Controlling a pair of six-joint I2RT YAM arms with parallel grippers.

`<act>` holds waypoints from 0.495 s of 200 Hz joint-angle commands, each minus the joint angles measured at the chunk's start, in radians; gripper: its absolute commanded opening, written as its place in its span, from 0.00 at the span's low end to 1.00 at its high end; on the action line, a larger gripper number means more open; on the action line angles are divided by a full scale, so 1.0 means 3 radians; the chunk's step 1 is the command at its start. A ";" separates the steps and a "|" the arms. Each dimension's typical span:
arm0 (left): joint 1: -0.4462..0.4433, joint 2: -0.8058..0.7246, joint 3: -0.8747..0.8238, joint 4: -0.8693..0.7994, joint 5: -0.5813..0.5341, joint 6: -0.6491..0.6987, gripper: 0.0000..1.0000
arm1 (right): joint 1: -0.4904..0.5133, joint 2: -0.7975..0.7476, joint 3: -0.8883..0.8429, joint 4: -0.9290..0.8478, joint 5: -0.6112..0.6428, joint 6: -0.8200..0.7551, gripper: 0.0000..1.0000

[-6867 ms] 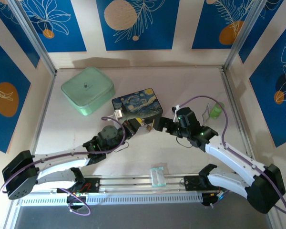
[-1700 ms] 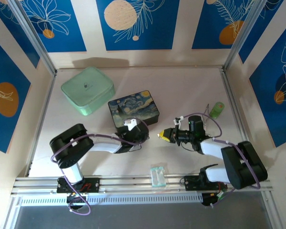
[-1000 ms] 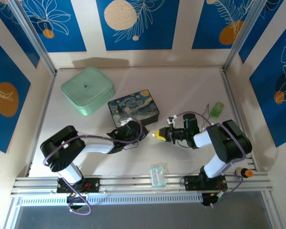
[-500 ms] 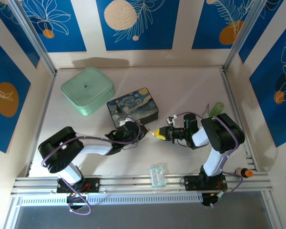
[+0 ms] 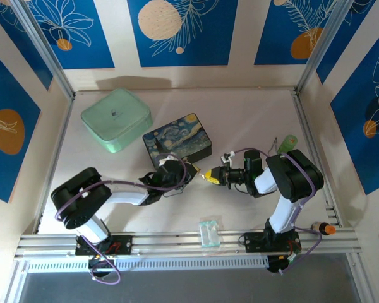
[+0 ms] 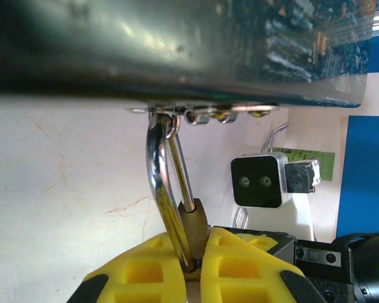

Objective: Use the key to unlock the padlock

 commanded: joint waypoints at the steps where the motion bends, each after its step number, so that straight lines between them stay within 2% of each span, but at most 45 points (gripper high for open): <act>1: 0.0006 0.0034 -0.0049 0.0338 0.0126 -0.0099 0.00 | -0.0005 0.0072 -0.0006 0.0173 -0.0052 0.0076 0.00; 99: 0.0006 0.0022 -0.0027 0.0186 0.0072 -0.0037 0.00 | -0.0103 0.0206 -0.0092 0.0451 -0.0087 0.0158 0.00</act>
